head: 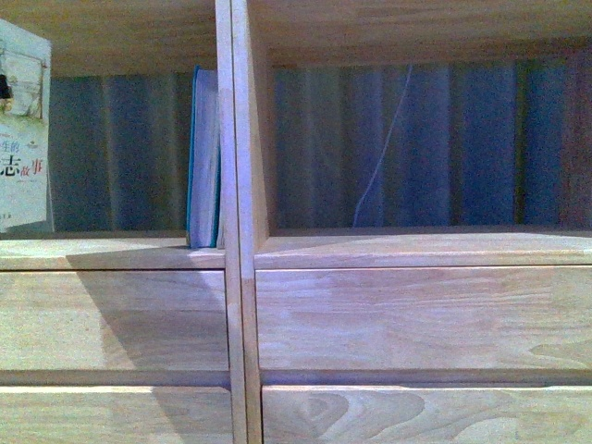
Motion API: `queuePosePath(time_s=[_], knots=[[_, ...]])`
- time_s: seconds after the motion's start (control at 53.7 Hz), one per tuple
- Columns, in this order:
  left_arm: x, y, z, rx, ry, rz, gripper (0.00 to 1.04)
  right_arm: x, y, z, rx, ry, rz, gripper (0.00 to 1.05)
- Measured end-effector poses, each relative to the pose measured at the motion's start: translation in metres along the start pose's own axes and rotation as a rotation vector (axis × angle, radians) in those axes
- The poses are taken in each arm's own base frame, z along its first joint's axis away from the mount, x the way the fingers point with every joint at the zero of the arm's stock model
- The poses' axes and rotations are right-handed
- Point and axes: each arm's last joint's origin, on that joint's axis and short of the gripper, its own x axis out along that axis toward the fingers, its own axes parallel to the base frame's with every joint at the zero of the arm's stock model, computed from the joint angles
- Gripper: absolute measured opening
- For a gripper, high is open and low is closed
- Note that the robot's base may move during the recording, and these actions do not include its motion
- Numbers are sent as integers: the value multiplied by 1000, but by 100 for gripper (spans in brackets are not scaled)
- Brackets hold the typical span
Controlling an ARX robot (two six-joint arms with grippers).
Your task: Organize books on shelf
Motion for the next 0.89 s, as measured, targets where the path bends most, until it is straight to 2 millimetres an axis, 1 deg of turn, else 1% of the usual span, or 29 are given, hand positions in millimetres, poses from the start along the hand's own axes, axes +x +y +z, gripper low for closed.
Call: queuePosePath(time_s=[0.056, 0.093, 0.186, 0.205, 0.298, 0.428, 0.503, 0.559, 0.633, 0.764, 0.894], knots=[[11, -2, -1, 14, -15, -15, 7, -6, 2, -8, -53, -9, -27, 98], [20, -5, -1, 22, -30, -34, 7, -10, 4, -15, -117, -14, -47, 98], [34, -12, 0, 20, -59, -77, 7, -16, 10, -26, -231, -6, -58, 98], [38, -14, 1, 19, -65, -86, 7, -17, 12, -27, -269, -4, -53, 98], [53, -21, 3, 16, -78, -114, 6, -18, 14, -27, -348, -6, -49, 98], [74, -26, 2, 18, -68, -111, 6, -18, 14, -28, -379, -5, -50, 98], [88, -27, -4, 22, -56, -95, 6, -18, 14, -28, -390, -6, -50, 98], [100, -26, -13, 19, -44, -94, 6, -18, 14, -28, -397, -6, -50, 98], [111, -26, -24, 15, -33, -89, 6, -18, 14, -28, -398, -6, -50, 98], [126, -29, -42, 10, -12, -84, 6, -18, 14, -28, -399, -6, -50, 98], [137, -39, -58, 3, 2, -95, 6, -18, 14, -28, -401, -6, -50, 98]])
